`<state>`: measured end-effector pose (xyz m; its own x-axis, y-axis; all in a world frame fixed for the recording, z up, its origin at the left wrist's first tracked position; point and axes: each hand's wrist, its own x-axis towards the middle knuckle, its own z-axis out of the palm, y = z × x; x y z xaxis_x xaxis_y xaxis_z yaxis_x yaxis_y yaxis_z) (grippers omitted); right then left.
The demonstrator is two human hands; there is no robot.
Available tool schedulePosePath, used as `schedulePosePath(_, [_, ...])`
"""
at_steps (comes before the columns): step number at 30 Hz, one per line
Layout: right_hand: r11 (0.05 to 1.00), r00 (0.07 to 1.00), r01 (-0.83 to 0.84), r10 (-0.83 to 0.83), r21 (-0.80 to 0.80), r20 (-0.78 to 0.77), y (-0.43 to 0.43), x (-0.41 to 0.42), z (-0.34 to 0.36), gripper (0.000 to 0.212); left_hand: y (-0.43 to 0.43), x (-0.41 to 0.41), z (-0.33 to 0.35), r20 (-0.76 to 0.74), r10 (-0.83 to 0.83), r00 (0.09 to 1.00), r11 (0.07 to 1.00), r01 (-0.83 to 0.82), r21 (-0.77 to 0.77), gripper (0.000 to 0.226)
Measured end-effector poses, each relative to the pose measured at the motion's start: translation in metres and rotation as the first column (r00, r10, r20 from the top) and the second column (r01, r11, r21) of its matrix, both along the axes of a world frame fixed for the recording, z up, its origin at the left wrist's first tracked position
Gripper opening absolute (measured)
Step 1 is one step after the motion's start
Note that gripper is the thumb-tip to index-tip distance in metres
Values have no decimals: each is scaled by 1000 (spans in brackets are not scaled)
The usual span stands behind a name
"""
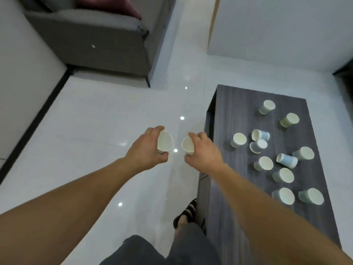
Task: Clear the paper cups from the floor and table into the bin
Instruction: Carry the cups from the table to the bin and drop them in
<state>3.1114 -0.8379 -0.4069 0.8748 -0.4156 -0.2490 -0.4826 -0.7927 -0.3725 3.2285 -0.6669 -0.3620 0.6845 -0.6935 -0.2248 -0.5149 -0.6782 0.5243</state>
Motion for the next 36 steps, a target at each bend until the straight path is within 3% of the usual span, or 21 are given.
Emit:
schedulePosePath(5, [965, 964, -257, 259, -48, 50, 133, 54, 54, 72, 174, 15, 45, 5, 320, 948, 945, -318, -77, 84])
schedulePosePath(9, [888, 883, -457, 460, -58, 96, 242, 97, 86, 73, 305, 12, 73, 27, 572, 820, 816, -564, -128, 86])
schedulePosePath(17, [585, 563, -801, 808, -127, 174, 425, 152, 125, 74, 463, -27, 99, 64, 875, 481, 483, -853, -195, 86])
schedulePosePath(28, [80, 60, -986, 988, -145, 139, 578, 164, 138, 76, 552, -122, 110, 45, 993, -113, -100, -970, -220, 84])
schedulePosePath(36, [-223, -229, -973, 963, -60, 144, 666, 86, 118, 76, 575, -232, 97, 38, 909, -415, -407, -904, -132, 85])
